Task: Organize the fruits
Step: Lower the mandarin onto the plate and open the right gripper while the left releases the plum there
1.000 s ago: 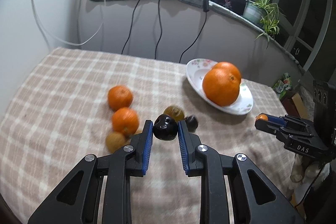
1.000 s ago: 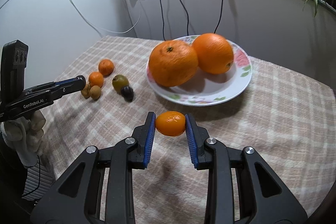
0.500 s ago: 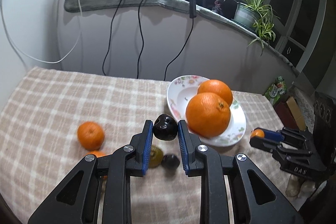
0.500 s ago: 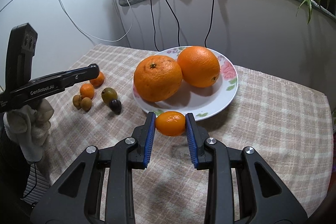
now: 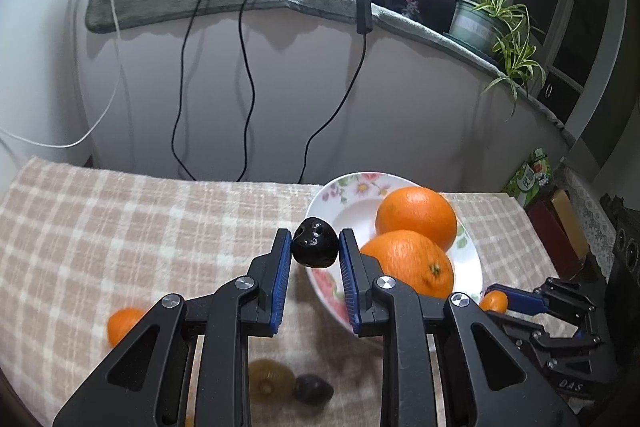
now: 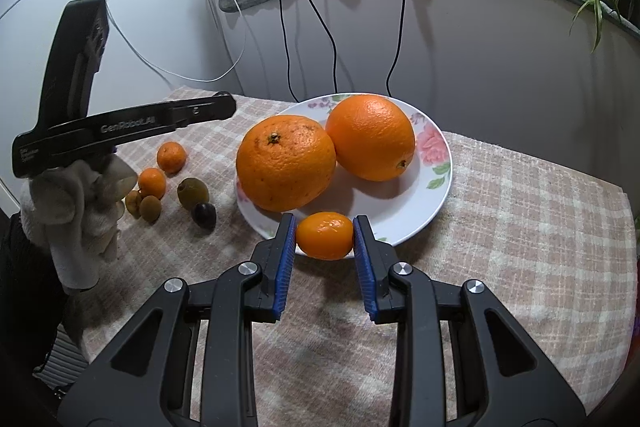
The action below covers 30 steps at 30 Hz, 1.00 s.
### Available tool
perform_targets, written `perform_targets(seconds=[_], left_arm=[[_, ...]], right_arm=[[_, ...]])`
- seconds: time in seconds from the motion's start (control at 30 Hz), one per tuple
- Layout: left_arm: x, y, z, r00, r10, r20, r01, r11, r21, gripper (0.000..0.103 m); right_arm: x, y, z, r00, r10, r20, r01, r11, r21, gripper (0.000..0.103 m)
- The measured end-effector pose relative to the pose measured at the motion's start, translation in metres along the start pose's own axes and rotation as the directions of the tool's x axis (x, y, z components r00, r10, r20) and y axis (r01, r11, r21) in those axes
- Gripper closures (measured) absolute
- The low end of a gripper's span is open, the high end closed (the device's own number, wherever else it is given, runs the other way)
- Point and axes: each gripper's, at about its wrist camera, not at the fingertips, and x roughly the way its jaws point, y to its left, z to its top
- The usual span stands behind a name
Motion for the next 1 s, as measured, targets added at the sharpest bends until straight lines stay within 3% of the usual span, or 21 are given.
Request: perform_targets(seconds=[0.5, 1.0], left_arm=[[0.032, -0.007, 0.016, 0.999, -0.008, -0.038, 0.009, 1.0, 0.028, 0.081], [0.04, -0.011, 0.021, 0.999, -0.012, -0.048, 0.014, 0.999, 0.041, 0.08]], right_arm=[[0.015, -0.007, 0.009, 1.0, 0.006, -0.013, -0.006, 1.0, -0.004, 0.073], [0.024, -0.012, 0.014, 1.0, 0.01, -0.026, -0.01, 1.0, -0.006, 0.073]])
